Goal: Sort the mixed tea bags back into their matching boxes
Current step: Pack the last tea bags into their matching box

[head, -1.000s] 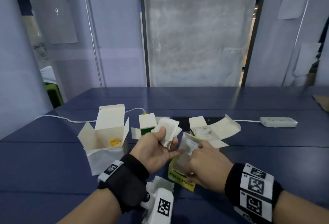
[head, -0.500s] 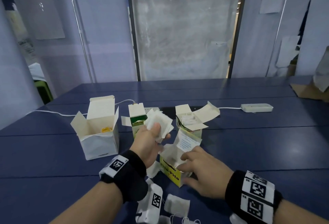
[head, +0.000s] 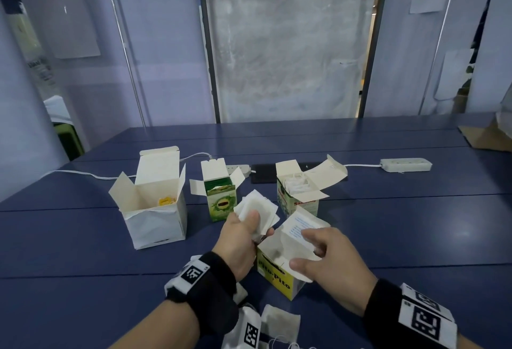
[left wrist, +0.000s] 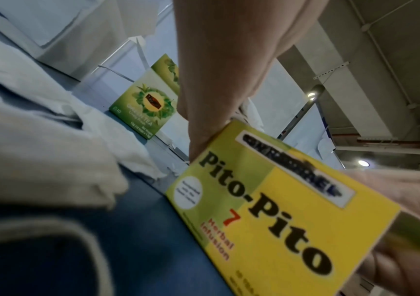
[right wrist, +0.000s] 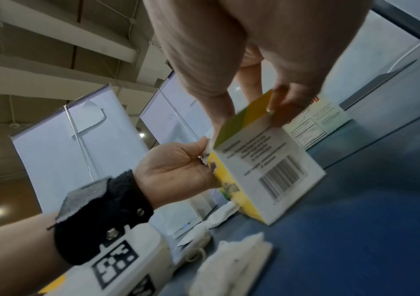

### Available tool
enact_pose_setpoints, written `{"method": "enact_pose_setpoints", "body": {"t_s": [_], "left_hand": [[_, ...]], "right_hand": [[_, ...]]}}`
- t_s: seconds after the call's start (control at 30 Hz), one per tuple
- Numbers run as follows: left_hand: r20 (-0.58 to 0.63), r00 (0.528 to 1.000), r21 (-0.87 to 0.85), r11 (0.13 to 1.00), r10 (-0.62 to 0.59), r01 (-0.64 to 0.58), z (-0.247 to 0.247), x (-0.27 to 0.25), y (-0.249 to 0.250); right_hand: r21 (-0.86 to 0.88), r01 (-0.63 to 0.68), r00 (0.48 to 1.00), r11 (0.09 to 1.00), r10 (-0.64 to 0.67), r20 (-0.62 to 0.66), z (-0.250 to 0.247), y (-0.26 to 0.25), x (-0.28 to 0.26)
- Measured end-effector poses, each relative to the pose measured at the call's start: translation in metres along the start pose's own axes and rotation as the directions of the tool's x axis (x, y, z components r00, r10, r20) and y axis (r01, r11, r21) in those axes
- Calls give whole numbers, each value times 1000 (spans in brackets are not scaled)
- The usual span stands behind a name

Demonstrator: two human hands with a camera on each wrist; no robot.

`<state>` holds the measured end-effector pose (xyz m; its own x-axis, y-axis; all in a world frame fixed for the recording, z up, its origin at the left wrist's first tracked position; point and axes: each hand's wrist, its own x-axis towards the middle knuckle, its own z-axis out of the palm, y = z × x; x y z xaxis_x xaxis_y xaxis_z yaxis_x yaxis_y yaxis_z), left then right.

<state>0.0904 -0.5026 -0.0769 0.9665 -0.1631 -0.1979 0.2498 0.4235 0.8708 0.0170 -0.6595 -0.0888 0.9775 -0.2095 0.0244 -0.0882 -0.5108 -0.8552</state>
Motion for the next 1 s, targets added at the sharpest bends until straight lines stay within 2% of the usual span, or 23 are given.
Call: {"method": "enact_pose_setpoints", "body": {"t_s": [0.07, 0.17, 0.27, 0.37, 0.43, 0.6, 0.7, 0.77, 0.83, 0.9, 1.0], "left_hand": [[15, 1000, 8, 1000, -13, 13, 0, 0, -1], [45, 999, 58, 998, 5, -8, 3, 1, 0], [80, 995, 160, 985, 55, -67, 3, 0, 4], [150, 984, 313, 939, 96, -139, -1, -1, 14], [223, 970, 404, 897, 94, -180, -4, -1, 24], [407, 913, 669, 681, 1, -299, 1, -1, 53], [460, 888, 770, 507, -21, -387, 5, -2, 64], [484, 874, 779, 469, -31, -415, 8, -4, 69], [505, 862, 760, 491, -37, -425, 11, -8, 72], [524, 851, 718, 556, -38, -418, 13, -12, 72], [527, 849, 564, 763, -38, -316, 13, -18, 67]], "right_hand": [[-9, -43, 998, 999, 43, 45, -6, 1, 0], [73, -84, 979, 994, 69, 191, -12, 1, 1], [-5, -74, 958, 997, 73, 279, -15, 4, 1], [-113, -40, 979, 993, 62, 195, -22, 1, 8], [-139, 11, 994, 990, 5, 113, -29, -9, 14], [-28, 221, 975, 975, -222, -27, -37, -39, 27], [144, 257, 965, 956, -263, 25, -33, -54, 28], [226, 267, 952, 937, -292, 90, -30, -59, 27], [266, 268, 941, 926, -310, 133, -27, -60, 26], [305, 263, 943, 915, -311, 120, -27, -59, 25], [304, 256, 959, 918, -281, 39, -27, -58, 25]]}}
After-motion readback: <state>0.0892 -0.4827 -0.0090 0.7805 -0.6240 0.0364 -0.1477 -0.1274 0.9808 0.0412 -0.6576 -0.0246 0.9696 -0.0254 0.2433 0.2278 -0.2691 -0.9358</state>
